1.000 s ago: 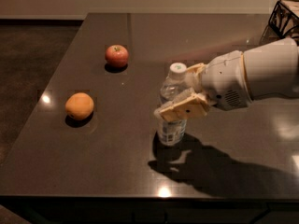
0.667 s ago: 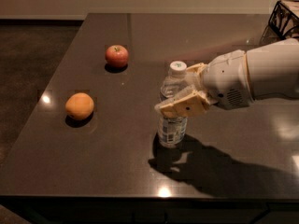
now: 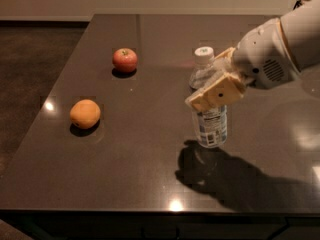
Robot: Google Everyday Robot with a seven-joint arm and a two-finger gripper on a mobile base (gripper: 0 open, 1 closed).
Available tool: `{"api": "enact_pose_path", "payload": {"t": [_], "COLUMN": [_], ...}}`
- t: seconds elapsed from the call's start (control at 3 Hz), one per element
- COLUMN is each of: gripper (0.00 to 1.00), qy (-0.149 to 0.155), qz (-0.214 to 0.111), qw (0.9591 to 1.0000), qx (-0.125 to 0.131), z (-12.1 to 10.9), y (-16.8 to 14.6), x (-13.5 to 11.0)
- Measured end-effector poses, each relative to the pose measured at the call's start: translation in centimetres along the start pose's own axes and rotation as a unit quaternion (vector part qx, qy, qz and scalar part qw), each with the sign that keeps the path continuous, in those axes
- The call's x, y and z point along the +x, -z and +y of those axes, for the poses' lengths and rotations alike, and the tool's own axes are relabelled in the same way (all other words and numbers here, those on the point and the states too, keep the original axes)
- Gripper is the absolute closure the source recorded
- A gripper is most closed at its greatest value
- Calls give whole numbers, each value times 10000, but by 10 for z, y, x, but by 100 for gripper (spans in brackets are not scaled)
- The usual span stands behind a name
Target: Knock blue plastic bottle over
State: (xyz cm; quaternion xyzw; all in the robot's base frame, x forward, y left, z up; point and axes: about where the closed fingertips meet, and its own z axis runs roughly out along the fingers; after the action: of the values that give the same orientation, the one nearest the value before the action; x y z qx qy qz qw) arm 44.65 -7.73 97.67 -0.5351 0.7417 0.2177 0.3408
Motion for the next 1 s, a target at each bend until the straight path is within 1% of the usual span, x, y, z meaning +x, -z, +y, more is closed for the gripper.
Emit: {"api": "enact_pose_path", "payload": {"t": [0.33, 0.67, 1.0], "gripper": [100, 100, 100], "qy": [43, 190, 365], "qz": [1019, 2019, 2834], "qw": [9947, 9790, 9581], "qx": [-139, -182, -180], "z": [2, 2, -2], "y": [4, -2, -9], "x": [12, 32, 54]}}
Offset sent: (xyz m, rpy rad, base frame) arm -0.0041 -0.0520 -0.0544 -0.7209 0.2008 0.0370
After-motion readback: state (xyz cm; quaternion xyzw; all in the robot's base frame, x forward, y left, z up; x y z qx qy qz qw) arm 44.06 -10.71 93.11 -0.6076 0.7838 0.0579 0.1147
